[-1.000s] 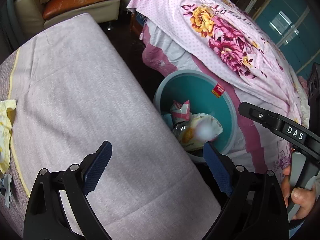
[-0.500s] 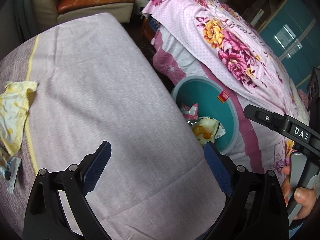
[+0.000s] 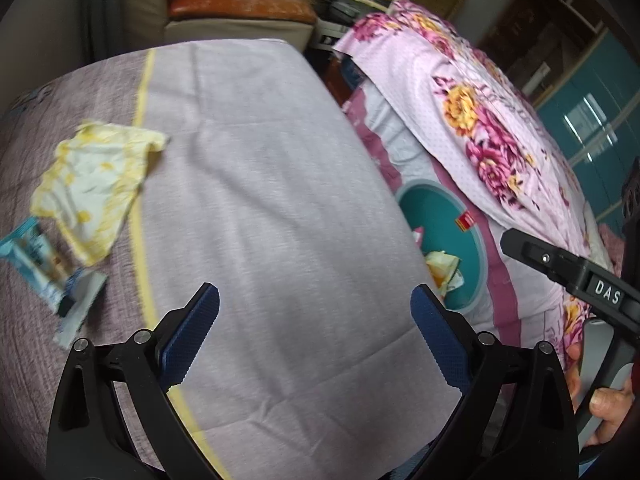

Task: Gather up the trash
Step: 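Move both tools back over the bed toward the blue bag and yellow wipe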

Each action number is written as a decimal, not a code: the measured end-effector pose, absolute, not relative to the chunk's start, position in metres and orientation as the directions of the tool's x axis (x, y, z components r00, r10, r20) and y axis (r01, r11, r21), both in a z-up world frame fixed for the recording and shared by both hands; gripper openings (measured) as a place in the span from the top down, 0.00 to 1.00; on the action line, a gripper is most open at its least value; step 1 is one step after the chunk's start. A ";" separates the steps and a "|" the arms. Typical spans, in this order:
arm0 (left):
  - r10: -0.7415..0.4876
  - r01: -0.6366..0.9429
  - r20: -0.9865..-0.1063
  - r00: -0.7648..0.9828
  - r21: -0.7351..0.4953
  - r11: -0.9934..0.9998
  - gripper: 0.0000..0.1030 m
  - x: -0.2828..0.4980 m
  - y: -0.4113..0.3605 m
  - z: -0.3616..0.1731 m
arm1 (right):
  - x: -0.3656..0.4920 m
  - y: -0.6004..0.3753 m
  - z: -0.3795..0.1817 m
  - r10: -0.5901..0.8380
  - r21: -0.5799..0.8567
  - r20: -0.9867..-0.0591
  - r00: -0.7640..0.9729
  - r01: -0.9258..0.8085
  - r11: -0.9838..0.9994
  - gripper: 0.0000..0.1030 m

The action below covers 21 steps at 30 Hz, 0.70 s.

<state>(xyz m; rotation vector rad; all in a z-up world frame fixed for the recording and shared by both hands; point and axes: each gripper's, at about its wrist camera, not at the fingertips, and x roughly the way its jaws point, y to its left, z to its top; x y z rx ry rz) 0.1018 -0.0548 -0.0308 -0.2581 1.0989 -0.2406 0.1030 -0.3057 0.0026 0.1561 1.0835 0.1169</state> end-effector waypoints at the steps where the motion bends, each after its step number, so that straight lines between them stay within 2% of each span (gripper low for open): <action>1: -0.313 0.053 -0.842 0.439 -0.323 0.945 0.06 0.100 -0.049 -0.031 | 0.102 -0.301 0.004 0.171 0.178 -0.869 0.464 -0.029 0.984 0.19; 21: -0.097 -0.361 -0.876 0.473 -0.293 0.885 0.06 0.082 0.111 -0.052 | 0.117 -0.168 0.003 0.219 0.125 -0.895 0.388 -0.253 0.959 0.19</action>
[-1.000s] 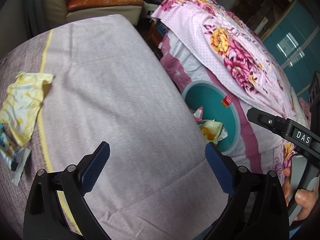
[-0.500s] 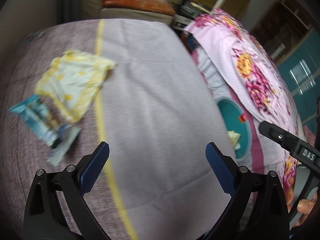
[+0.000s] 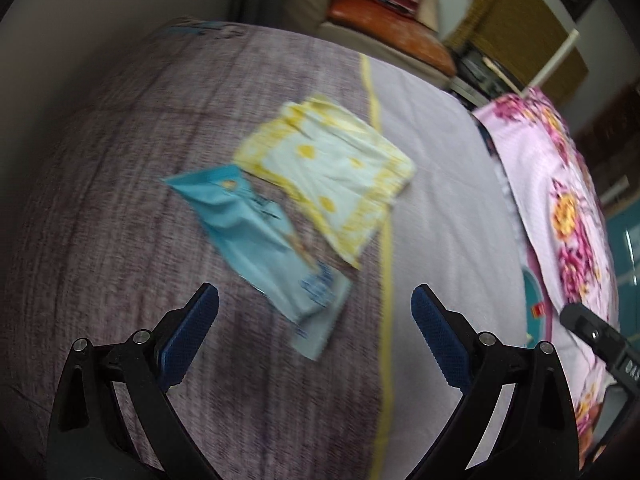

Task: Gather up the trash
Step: 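Move both tools back over the bed toward the blue bag and yellow wipe, then grasp the blue snack bag with left tool while right tool grasps the yellow-printed wipe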

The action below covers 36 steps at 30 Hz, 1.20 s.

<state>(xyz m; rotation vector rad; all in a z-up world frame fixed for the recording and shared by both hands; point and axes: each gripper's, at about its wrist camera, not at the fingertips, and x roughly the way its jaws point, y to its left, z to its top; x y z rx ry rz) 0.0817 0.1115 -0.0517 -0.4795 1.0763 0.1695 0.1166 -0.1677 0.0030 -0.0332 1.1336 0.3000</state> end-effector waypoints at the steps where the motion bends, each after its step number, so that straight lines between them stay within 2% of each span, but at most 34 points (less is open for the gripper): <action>1: -0.093 -0.369 -0.877 0.472 -0.293 0.882 0.06 0.082 0.114 -0.053 | 0.118 -0.162 0.003 0.221 0.123 -0.897 0.384 -0.264 0.957 0.19; 11: -0.040 -0.397 -0.901 0.433 -0.231 0.888 0.06 0.094 0.132 -0.069 | 0.136 -0.128 -0.001 0.241 0.121 -0.904 0.353 -0.331 0.936 0.19; 22: -0.002 -0.372 -0.922 0.387 -0.158 0.915 0.06 0.082 0.171 -0.079 | 0.172 -0.051 -0.019 0.242 0.054 -0.927 0.287 -0.535 0.843 0.19; 36: 0.001 -0.366 -0.926 0.379 -0.148 0.919 0.06 0.073 0.216 -0.073 | 0.228 0.056 -0.075 0.257 0.078 -0.958 0.126 -0.750 0.657 0.19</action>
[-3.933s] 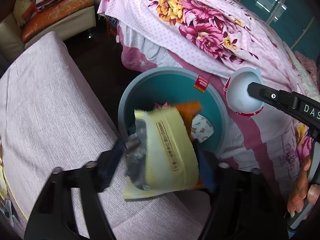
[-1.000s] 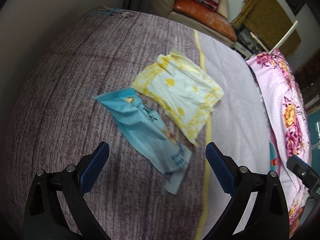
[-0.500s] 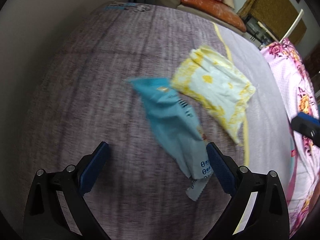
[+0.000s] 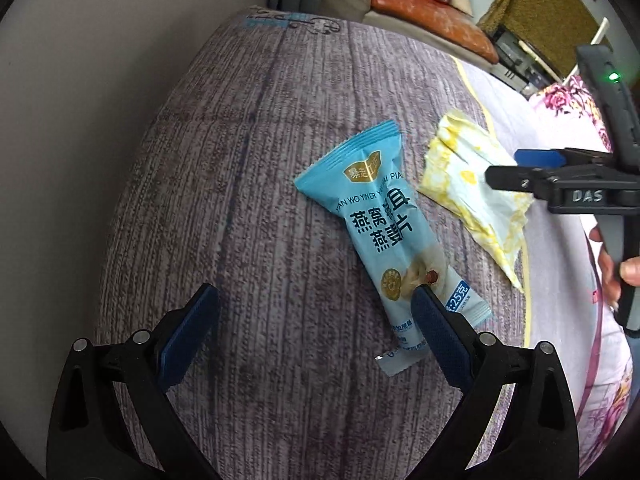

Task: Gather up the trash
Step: 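Grasp the blue snack bag with left tool while right tool grasps the yellow-printed wipe, then lift the blue bag and yellow wipe and carry them over the teal bin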

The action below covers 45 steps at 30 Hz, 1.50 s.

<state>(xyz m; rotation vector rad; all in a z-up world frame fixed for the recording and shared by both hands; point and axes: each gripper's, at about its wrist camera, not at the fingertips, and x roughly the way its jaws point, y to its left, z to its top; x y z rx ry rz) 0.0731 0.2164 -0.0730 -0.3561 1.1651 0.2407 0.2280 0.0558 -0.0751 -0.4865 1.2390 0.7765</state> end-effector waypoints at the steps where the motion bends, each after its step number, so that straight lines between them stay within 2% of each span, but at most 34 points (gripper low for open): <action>1: -0.003 -0.367 -0.925 0.379 -0.153 0.918 0.06 0.076 0.219 -0.074 | 0.228 0.058 -0.076 0.256 0.081 -0.959 0.119 -0.752 0.654 0.19; 4: -0.009 -0.370 -0.925 0.380 -0.162 0.915 0.06 0.076 0.221 -0.075 | 0.223 0.066 -0.081 0.264 0.120 -0.962 0.062 -0.776 0.619 0.19; 9: -0.016 -0.372 -0.922 0.388 -0.172 0.912 0.06 0.074 0.221 -0.075 | 0.201 0.072 -0.084 0.240 0.063 -0.966 0.094 -0.817 0.574 0.19; 10: -0.016 -0.373 -0.921 0.390 -0.174 0.911 0.06 0.073 0.221 -0.074 | 0.196 0.073 -0.084 0.230 0.035 -0.966 0.117 -0.824 0.565 0.23; 12: -0.013 -0.374 -0.919 0.394 -0.174 0.911 0.06 0.072 0.220 -0.073 | 0.189 0.073 -0.082 0.226 0.004 -0.963 0.145 -0.832 0.555 0.36; 13: -0.014 -0.375 -0.919 0.395 -0.175 0.910 0.06 0.071 0.219 -0.072 | 0.187 0.072 -0.079 0.232 0.010 -0.962 0.145 -0.830 0.558 0.49; 14: -0.017 -0.375 -0.918 0.397 -0.179 0.909 0.06 0.071 0.218 -0.071 | 0.187 0.071 -0.078 0.236 0.015 -0.961 0.143 -0.827 0.562 0.67; 15: -0.019 -0.376 -0.917 0.398 -0.182 0.908 0.06 0.069 0.216 -0.071 | 0.185 0.067 -0.074 0.244 0.040 -0.961 0.127 -0.814 0.580 0.77; 16: -0.021 -0.377 -0.916 0.400 -0.185 0.908 0.06 0.070 0.215 -0.070 | 0.185 0.065 -0.074 0.244 0.038 -0.961 0.131 -0.809 0.586 0.92; 28: -0.101 -0.368 -0.893 0.439 -0.281 0.887 0.06 0.096 0.187 -0.059 | 0.177 -0.011 -0.044 0.355 0.168 -0.918 0.179 -0.633 0.756 0.94; 34: -0.064 -0.429 -0.907 0.416 -0.258 0.865 0.06 0.118 0.184 -0.071 | 0.179 -0.051 -0.031 0.377 0.195 -0.901 0.213 -0.578 0.793 0.94; 35: -0.060 -0.437 -0.908 0.414 -0.256 0.863 0.09 0.120 0.184 -0.073 | 0.178 -0.055 -0.030 0.378 0.197 -0.900 0.218 -0.570 0.797 0.94; 36: -0.054 -0.443 -0.910 0.412 -0.252 0.861 0.19 0.122 0.185 -0.075 | 0.178 -0.063 -0.029 0.385 0.207 -0.895 0.224 -0.556 0.805 0.94; 38: -0.024 -0.444 -0.911 0.411 -0.223 0.868 0.32 0.125 0.183 -0.075 | 0.182 -0.069 -0.030 0.388 0.213 -0.894 0.226 -0.548 0.809 0.94; 40: -0.014 -0.431 -0.910 0.414 -0.210 0.878 0.56 0.127 0.179 -0.074 | 0.181 -0.079 -0.028 0.392 0.222 -0.891 0.230 -0.533 0.816 0.94; 43: 0.011 -0.418 -0.908 0.419 -0.182 0.890 0.71 0.127 0.172 -0.068 | 0.181 -0.092 -0.025 0.403 0.238 -0.883 0.240 -0.511 0.826 0.94; 45: 0.015 -0.401 -0.906 0.422 -0.171 0.900 0.78 0.126 0.164 -0.063 | 0.187 -0.094 -0.031 0.415 0.253 -0.876 0.246 -0.498 0.829 0.94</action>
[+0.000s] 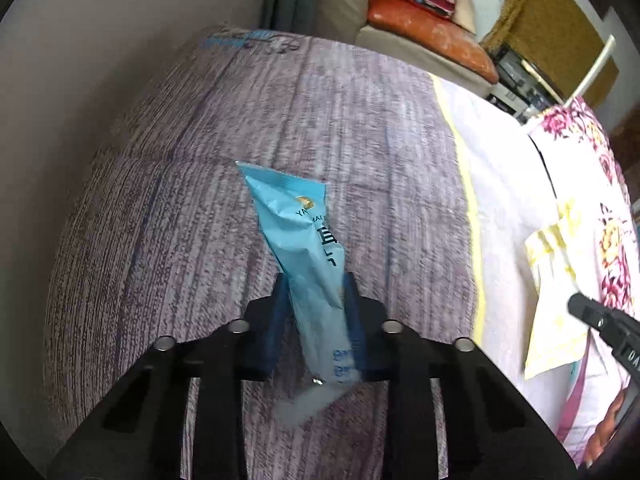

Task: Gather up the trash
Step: 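Lift the blue bag and yellow wipe and carry them over the teal bin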

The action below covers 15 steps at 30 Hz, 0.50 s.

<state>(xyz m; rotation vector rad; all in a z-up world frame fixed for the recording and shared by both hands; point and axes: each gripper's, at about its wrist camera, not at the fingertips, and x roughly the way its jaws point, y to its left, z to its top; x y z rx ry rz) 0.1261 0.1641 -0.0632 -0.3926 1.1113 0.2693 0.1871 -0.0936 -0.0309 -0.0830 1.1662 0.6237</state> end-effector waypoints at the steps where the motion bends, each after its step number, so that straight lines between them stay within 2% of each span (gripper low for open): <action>1: 0.009 -0.384 -0.905 0.426 -0.172 0.907 0.83 0.124 0.160 -0.060 | 0.187 -0.099 -0.030 0.426 0.266 -0.869 0.253 -0.487 0.832 0.94; 15: -0.107 -0.084 -0.864 0.491 -0.169 0.982 0.83 0.130 0.026 -0.015 | 0.168 -0.194 -0.007 0.443 0.323 -0.811 0.382 -0.339 0.883 0.94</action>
